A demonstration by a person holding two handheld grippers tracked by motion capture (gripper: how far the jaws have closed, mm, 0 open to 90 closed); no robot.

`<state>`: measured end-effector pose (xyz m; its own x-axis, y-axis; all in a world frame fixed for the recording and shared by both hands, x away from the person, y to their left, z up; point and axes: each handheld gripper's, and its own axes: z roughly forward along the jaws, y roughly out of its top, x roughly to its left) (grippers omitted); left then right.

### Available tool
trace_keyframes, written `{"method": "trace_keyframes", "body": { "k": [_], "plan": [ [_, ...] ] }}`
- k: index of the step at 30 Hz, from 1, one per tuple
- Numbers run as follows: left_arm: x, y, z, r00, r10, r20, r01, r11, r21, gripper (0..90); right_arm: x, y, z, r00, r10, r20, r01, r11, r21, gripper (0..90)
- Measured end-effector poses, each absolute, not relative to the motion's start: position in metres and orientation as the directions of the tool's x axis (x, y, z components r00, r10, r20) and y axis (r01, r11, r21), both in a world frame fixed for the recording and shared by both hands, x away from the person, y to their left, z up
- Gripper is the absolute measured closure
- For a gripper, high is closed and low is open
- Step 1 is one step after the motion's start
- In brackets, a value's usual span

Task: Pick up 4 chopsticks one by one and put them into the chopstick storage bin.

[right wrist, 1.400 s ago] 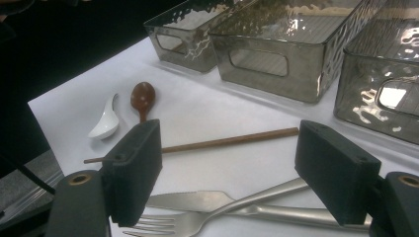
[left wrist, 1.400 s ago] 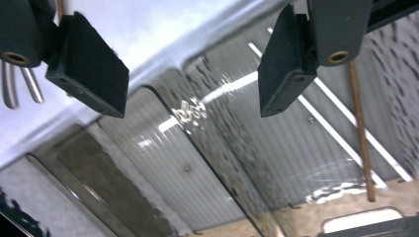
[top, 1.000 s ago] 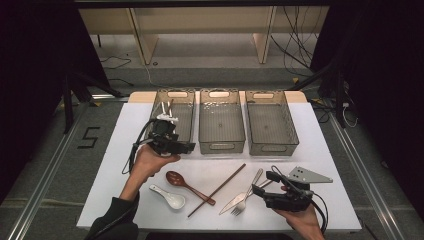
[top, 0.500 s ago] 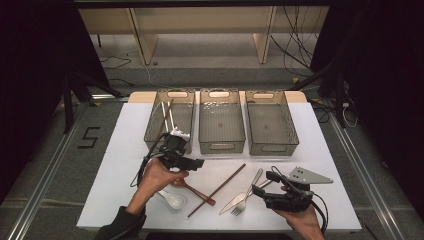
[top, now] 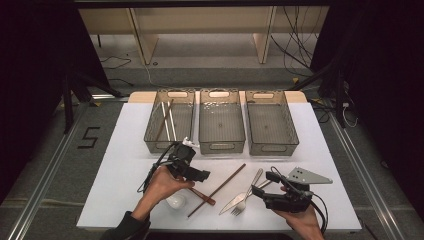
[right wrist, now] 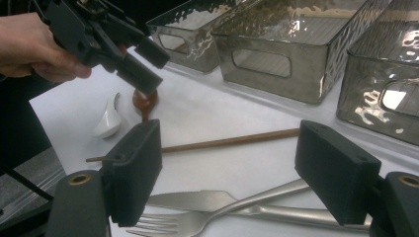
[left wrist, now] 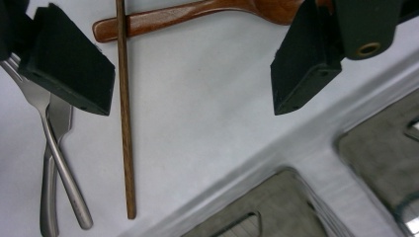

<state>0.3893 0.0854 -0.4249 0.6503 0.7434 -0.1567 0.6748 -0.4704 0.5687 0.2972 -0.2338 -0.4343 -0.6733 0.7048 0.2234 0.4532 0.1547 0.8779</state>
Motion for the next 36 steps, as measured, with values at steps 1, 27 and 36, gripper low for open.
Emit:
{"method": "trace_keyframes", "body": {
  "k": [1, 27, 36],
  "plan": [
    [0.389, 0.084, -0.426, 0.655, 0.74, -0.154, 0.674, -0.479, 0.562, 16.8, 0.297, -0.234, -0.434, -0.675, 0.704, 0.222, 0.452, 0.156, 0.878, 26.9],
    [0.375, 0.052, -0.449, 0.73, 0.667, -0.152, 0.649, -0.606, 0.459, 33.3, 0.297, -0.233, -0.435, -0.678, 0.701, 0.222, 0.457, 0.165, 0.874, 26.9],
    [0.37, 0.042, -0.458, 0.758, 0.633, -0.158, 0.631, -0.65, 0.423, 48.1, 0.298, -0.233, -0.435, -0.678, 0.701, 0.222, 0.455, 0.163, 0.876, 27.0]
  ]
}}
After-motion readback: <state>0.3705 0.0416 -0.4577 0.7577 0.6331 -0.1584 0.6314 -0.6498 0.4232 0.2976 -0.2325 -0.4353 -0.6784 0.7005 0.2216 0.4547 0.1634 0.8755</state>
